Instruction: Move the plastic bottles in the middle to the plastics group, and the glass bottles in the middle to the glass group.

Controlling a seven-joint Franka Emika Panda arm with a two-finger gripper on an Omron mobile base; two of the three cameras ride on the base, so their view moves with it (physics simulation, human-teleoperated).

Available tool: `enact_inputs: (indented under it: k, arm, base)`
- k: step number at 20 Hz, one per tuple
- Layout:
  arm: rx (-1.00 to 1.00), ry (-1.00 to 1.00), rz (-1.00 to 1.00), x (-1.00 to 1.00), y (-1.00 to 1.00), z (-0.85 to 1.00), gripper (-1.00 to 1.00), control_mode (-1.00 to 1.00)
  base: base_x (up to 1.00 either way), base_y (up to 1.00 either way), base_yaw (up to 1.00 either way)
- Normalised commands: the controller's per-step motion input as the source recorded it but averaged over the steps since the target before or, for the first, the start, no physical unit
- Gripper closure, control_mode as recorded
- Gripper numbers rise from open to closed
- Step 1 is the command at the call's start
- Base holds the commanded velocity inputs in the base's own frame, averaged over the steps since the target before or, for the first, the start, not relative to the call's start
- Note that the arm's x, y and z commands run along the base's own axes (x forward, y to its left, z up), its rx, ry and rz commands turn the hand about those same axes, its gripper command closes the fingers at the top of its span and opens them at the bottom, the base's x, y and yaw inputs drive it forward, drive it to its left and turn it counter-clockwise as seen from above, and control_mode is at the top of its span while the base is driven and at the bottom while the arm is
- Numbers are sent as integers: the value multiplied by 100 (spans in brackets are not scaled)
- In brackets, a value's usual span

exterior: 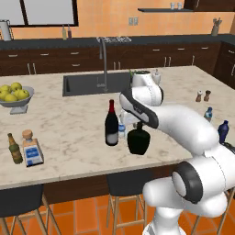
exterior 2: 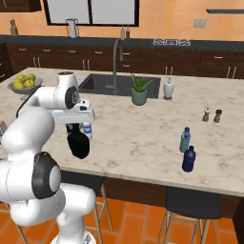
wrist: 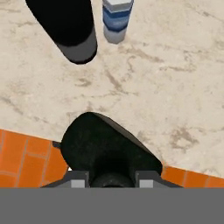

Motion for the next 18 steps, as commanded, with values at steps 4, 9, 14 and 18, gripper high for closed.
enact_inputs:
  k: [4,9,14,18]
  arm:
    - [0,0,0,-56,81,7,100,-100]
    - [0,0,-2,-29,100,6,100,-100]
    - [0,0,0,-2,100,10,100,-100]
    - [-1,0,0,24,100,9,100,-100]
  base:
    - [0,0,0]
    - [0,0,0]
    - [0,0,0]
    - [0,0,0]
